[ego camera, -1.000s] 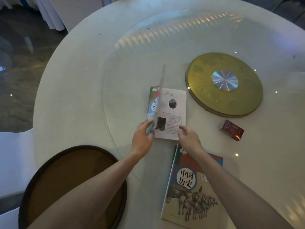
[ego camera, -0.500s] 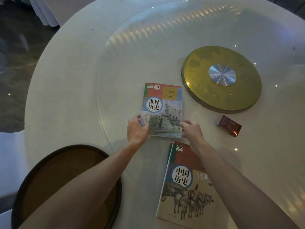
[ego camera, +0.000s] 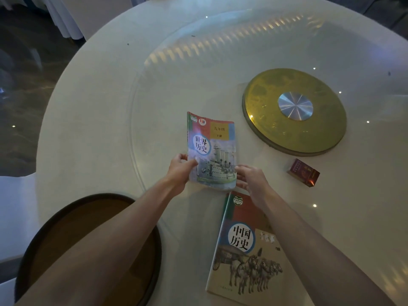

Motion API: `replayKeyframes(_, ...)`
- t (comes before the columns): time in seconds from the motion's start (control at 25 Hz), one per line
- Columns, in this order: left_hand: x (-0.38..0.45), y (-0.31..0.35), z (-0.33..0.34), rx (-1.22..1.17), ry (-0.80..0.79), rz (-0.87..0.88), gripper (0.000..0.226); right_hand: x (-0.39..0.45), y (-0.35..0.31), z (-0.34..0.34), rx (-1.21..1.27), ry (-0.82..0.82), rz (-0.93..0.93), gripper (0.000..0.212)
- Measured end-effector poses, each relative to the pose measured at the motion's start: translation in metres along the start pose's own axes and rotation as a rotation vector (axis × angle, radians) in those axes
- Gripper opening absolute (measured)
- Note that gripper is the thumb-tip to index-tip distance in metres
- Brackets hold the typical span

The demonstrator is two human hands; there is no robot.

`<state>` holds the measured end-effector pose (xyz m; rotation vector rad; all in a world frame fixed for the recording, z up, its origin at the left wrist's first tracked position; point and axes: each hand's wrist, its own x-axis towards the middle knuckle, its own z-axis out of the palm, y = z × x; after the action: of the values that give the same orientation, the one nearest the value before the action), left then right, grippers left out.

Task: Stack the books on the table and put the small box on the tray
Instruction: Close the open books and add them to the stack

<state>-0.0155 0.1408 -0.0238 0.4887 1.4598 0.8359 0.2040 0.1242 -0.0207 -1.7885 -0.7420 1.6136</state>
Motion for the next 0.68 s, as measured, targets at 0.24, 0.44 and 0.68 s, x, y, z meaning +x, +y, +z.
replayKeyframes(0.24, -0.027, 0.018, -0.002, -0.194, -0.183, 0.059, 0.037, -0.014, -0.003, -0.010, 0.008, 0.013, -0.022, 0.022)
replayKeyframes(0.44, -0.064, 0.032, 0.004, -0.177, -0.369, 0.054, 0.048, -0.043, -0.011, -0.020, 0.098, -0.098, -0.022, 0.033)
replayKeyframes(0.68, -0.111, 0.030, 0.023, -0.136, -0.502, 0.019, 0.052, -0.079, -0.010, -0.060, 0.315, -0.068, 0.069, 0.023)
